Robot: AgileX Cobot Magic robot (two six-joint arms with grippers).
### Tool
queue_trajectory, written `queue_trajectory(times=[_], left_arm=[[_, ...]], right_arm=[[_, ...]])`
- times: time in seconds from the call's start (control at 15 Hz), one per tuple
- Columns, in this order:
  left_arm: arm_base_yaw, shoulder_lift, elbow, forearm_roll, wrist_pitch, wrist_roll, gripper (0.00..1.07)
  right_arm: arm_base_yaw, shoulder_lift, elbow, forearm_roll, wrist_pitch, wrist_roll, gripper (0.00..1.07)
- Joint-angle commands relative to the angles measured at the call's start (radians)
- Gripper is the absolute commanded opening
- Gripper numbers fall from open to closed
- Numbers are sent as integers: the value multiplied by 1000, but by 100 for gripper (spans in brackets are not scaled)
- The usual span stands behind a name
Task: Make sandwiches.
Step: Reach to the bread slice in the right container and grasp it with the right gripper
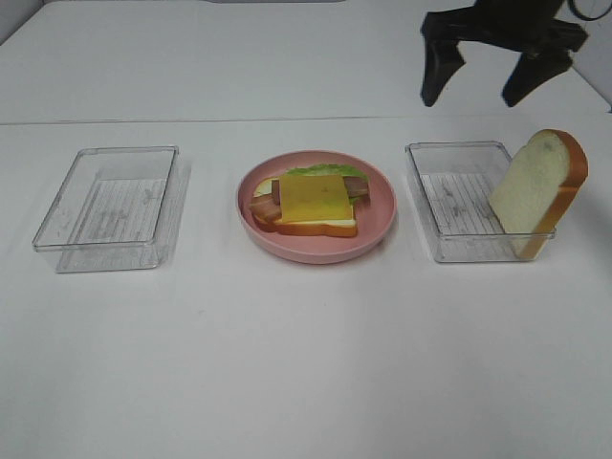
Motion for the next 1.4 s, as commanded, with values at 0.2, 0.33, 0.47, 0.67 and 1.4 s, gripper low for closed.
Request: queue_trajectory(times=[0.2, 0.33, 0.47, 0.67, 1.4], left_arm=[[-5, -21, 2, 3, -6, 0, 98], [-5, -21, 2, 3, -6, 0, 98], [-5, -21, 2, 3, -6, 0, 98], [-5, -21, 2, 4, -6, 0, 98], [-5, -21, 2, 4, -6, 0, 98]], right_arm=[[-109, -11, -6, -6, 124, 9, 97], [-162, -11, 10, -5, 124, 9, 97], [-182, -11, 89, -47, 124, 9, 97], [-179, -11, 116, -12, 81, 4, 97], [-179, 148, 116, -37, 95, 9, 97]])
